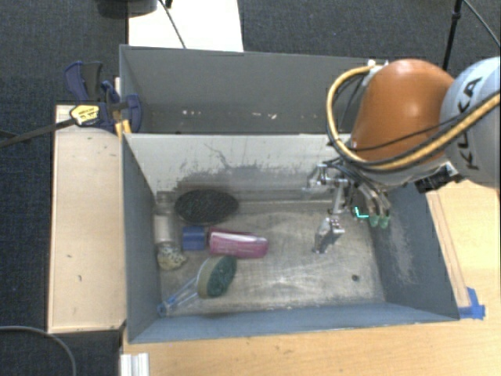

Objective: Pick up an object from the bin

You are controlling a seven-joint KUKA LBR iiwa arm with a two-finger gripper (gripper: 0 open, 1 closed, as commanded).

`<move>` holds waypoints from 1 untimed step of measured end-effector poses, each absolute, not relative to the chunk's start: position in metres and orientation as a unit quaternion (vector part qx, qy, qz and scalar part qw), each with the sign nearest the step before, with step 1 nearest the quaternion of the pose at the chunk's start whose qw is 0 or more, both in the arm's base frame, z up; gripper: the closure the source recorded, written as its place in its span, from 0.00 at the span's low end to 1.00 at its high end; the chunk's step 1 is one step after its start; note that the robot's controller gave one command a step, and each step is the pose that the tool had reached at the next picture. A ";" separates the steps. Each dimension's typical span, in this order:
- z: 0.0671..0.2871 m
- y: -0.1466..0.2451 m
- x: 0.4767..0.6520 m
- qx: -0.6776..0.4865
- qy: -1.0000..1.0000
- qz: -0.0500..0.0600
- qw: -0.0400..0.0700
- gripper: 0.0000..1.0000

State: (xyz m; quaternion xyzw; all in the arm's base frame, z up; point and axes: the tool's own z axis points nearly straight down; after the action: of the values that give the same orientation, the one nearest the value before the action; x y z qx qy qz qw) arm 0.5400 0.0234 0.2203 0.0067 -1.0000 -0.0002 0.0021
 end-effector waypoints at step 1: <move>0.080 0.033 0.513 0.079 -0.997 0.000 0.003 0.00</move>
Offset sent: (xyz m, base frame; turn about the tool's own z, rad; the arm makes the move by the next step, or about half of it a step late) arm -0.0249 0.0096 -0.1361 -0.1452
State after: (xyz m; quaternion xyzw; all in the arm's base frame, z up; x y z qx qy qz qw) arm 0.5131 0.0331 0.0802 0.0790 -0.9969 -0.0004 0.0031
